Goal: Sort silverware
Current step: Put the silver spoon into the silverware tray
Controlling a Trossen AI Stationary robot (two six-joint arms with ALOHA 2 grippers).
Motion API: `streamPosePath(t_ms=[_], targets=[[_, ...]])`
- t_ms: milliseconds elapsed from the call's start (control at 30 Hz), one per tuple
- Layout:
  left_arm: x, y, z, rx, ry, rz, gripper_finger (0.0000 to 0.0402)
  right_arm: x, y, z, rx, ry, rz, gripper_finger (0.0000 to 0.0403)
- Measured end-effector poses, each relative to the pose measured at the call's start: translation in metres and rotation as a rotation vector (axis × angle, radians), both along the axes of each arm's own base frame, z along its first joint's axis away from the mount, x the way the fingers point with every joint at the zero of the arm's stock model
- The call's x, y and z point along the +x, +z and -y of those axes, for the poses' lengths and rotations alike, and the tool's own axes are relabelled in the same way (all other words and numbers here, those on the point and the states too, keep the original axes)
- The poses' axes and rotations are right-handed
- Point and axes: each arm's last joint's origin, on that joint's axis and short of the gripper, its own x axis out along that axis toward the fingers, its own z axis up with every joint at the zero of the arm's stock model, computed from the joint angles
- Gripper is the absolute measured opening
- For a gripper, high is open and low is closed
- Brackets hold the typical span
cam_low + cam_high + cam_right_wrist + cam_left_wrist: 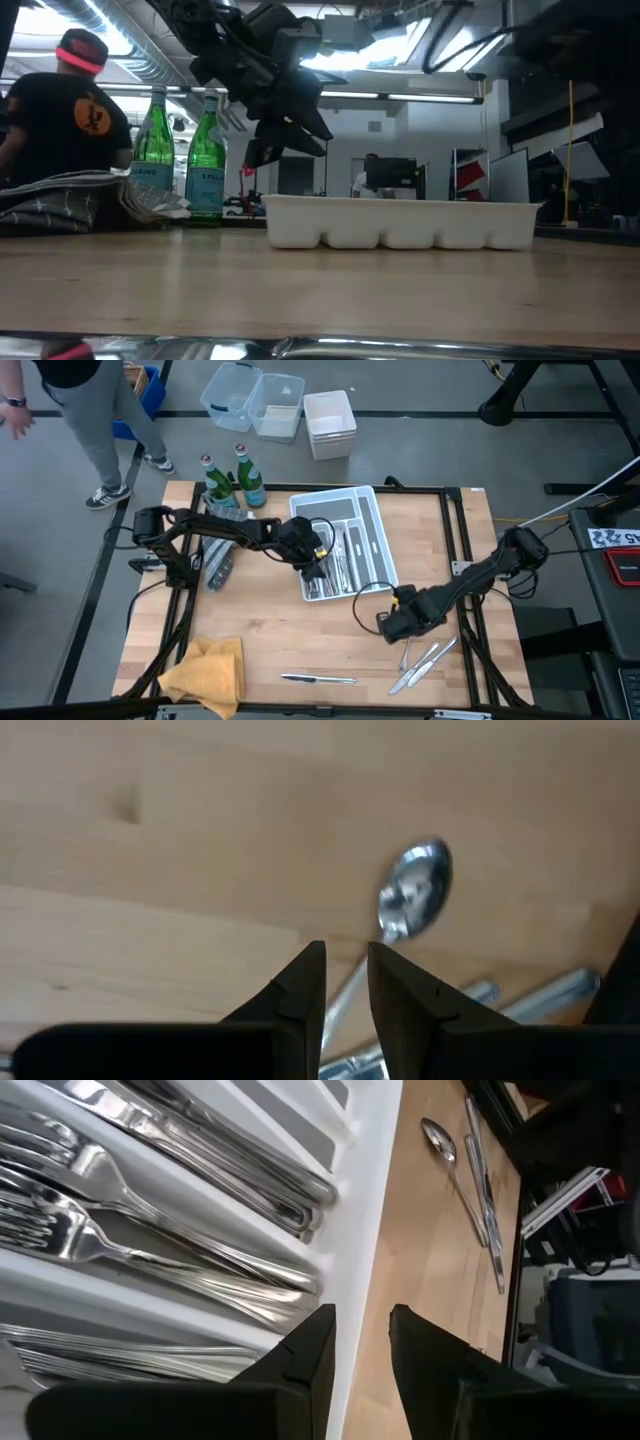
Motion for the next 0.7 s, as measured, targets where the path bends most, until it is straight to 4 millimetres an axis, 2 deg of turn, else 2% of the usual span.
streamPosePath(t_ms=[333,567,700], targets=[[0.002,0.0,0.016,-0.018,-0.03,-0.006,0.0086,-0.01,-0.022,-0.033,-0.037,-0.075,-0.078,0.0081],[0.003,0.0,0.037,-0.041,-0.072,-0.016,0.0086,-0.026,-0.033,-0.059,-0.12,-0.175,-0.044,0.0081],[0.003,0.0,0.051,-0.054,-0.1,-0.021,0.0086,-0.032,-0.042,-0.071,-0.14,-0.149,-0.05,0.0081]])
